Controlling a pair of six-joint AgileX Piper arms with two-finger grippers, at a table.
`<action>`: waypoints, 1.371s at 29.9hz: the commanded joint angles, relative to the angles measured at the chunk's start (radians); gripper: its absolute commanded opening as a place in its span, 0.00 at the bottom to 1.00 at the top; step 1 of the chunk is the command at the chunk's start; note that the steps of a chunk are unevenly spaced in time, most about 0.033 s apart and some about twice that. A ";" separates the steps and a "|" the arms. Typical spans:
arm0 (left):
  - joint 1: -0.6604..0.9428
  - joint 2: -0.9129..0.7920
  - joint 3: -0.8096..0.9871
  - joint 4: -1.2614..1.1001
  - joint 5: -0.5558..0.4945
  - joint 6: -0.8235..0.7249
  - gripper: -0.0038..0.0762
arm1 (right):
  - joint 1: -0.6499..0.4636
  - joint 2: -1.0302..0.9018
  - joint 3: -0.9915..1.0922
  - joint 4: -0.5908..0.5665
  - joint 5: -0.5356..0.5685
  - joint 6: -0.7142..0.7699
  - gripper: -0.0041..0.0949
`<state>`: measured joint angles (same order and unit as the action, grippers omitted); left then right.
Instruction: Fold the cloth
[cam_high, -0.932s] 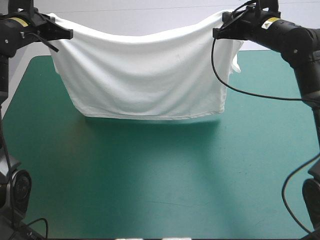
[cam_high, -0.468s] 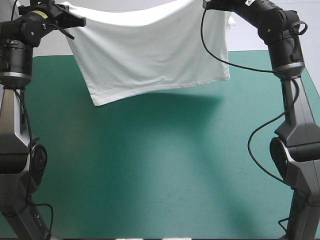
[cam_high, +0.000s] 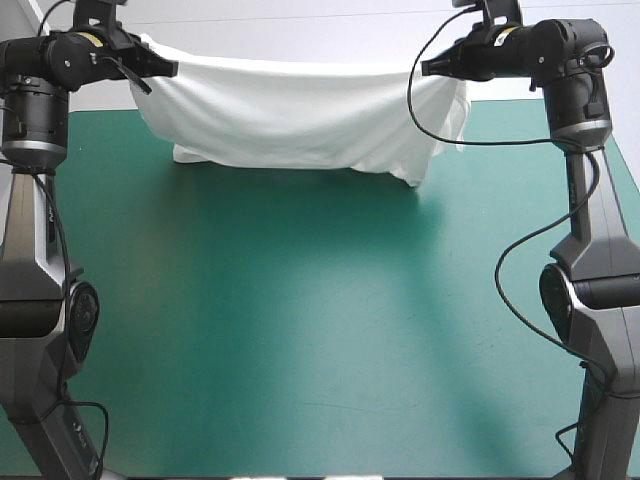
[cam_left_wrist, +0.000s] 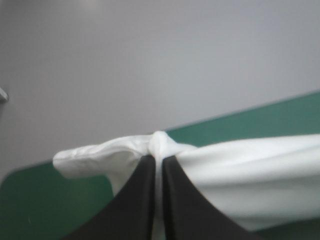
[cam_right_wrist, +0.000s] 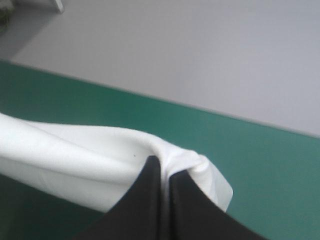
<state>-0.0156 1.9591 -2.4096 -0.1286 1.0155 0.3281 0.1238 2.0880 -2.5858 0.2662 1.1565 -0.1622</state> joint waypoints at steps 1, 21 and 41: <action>-0.005 -0.044 0.034 -0.002 0.133 0.004 0.07 | -0.021 -0.060 0.016 0.026 0.026 0.039 0.02; -0.005 -0.437 0.983 -0.003 0.270 -0.031 0.07 | 0.031 -0.521 1.111 0.070 0.025 -0.039 0.02; -0.005 -0.678 1.545 0.053 0.154 -0.056 0.16 | 0.031 -0.682 1.730 0.147 -0.094 -0.206 0.29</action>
<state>-0.0167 1.3106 -0.8503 -0.0893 1.1827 0.2745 0.1556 1.4393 -0.8548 0.3834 1.0889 -0.3299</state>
